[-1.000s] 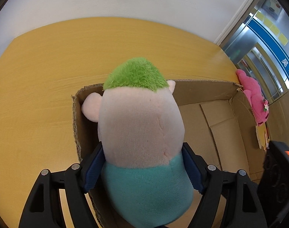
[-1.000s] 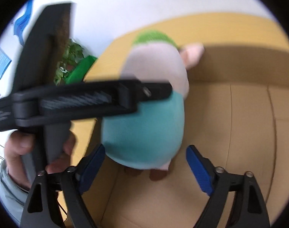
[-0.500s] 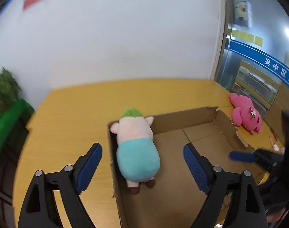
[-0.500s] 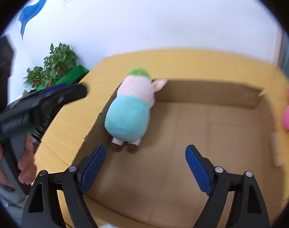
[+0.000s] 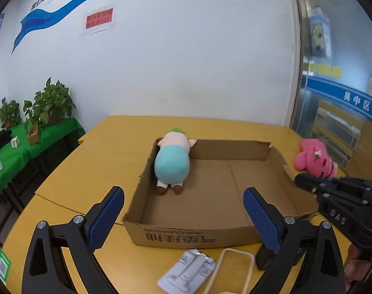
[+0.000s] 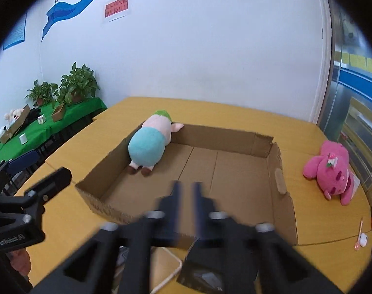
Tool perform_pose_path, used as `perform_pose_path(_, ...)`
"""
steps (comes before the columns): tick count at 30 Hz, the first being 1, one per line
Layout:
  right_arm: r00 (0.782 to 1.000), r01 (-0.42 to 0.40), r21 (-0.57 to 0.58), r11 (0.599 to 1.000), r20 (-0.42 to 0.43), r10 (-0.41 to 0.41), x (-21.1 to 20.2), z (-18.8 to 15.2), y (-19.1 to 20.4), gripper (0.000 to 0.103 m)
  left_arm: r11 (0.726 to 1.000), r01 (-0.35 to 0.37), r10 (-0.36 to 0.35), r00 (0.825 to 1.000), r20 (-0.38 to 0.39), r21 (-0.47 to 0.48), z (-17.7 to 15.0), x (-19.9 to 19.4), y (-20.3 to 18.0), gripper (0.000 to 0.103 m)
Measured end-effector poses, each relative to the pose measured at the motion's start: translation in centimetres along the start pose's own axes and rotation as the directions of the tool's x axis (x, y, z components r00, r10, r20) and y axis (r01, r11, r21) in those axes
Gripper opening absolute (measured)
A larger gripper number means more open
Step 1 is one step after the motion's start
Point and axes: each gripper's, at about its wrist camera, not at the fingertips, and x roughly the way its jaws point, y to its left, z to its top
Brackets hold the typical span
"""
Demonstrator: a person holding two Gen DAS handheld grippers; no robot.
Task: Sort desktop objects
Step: 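Lower the plush pig into the box and open both grippers, then withdraw both grippers and move the right gripper toward the black sunglasses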
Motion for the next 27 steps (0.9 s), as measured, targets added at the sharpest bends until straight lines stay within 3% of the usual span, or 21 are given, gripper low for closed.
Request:
perform_pose_path(2, 1.0, -0.004, -0.011, 1.0, -0.007, 0.004, -0.4, -0.4, -0.5, 0.004, 0.999, 0.038, -0.036, 0.998, 0.059, -0.021, -0.5, -1.7, -0.8, 0.097)
perform_pose_path(3, 1.0, -0.008, -0.011, 1.0, -0.005, 0.008, -0.6, -0.6, -0.8, 0.004, 0.999, 0.046, -0.044, 0.996, 0.08, -0.022, -0.6, -2.5, -1.1, 0.069)
perform_pose_path(4, 1.0, -0.015, -0.001, 1.0, 0.0, 0.015, -0.9, -0.7, -1.2, 0.008, 0.999, 0.05, -0.049, 0.996, 0.07, -0.006, -0.6, -2.8, -1.7, 0.018)
perform_pose_path(5, 1.0, -0.018, 0.01, 1.0, 0.003, 0.018, -1.2, -0.7, -1.7, 0.029, 0.999, 0.048, -0.049, 0.998, 0.039, 0.003, -0.6, -2.7, -2.1, 0.006)
perform_pose_path(6, 1.0, -0.017, 0.022, 1.0, -0.001, 0.017, -1.3, -0.9, -2.0, 0.048, 0.998, 0.059, -0.059, 0.998, 0.007, -0.002, -0.5, -2.4, -2.4, 0.006)
perform_pose_path(7, 1.0, -0.016, 0.033, 0.999, -0.007, 0.016, -1.3, -0.9, -2.4, 0.087, 0.998, 0.063, -0.063, 0.998, -0.005, -0.01, -0.6, -2.3, -2.5, 0.006)
perform_pose_path(8, 1.0, -0.028, 0.046, 0.999, -0.004, 0.028, -1.5, -1.1, -2.7, 0.095, 0.999, 0.052, -0.052, 0.999, -0.007, -0.01, -0.7, -2.3, -2.8, 0.006)
perform_pose_path(9, 0.999, -0.052, 0.047, 0.998, 0.012, 0.051, -1.6, -1.1, -3.0, 0.095, 0.999, 0.035, -0.035, 0.999, 0.004, -0.002, -0.8, -2.5, -3.2, 0.015)
perform_pose_path(10, 0.998, -0.066, 0.042, 0.997, 0.023, 0.065, -1.8, -1.3, -2.9, 0.095, 1.0, 0.02, -0.02, 1.0, 0.009, 0.004, -0.9, -2.6, -3.4, 0.049)
perform_pose_path(12, 0.998, -0.052, 0.022, 0.998, 0.039, 0.051, -2.0, -1.3, -2.9, 0.095, 1.0, -0.021, 0.021, 0.999, 0.026, 0.011, -1.0, -2.7, -3.9, 0.096)
perform_pose_path(15, 0.999, -0.032, 0.011, 0.999, 0.033, 0.031, -2.0, -1.3, -3.2, 0.095, 0.999, -0.034, 0.03, 0.995, 0.094, 0.039, -1.3, -3.8, -4.8, 0.096)
perform_pose_path(27, 0.999, 0.012, 0.083, 0.997, 0.046, -0.016, -3.0, -1.9, -4.4, 0.095, 0.998, 0.022, -0.024, 0.999, 0.028, 0.052, -2.2, -2.1, -4.7, 0.096)
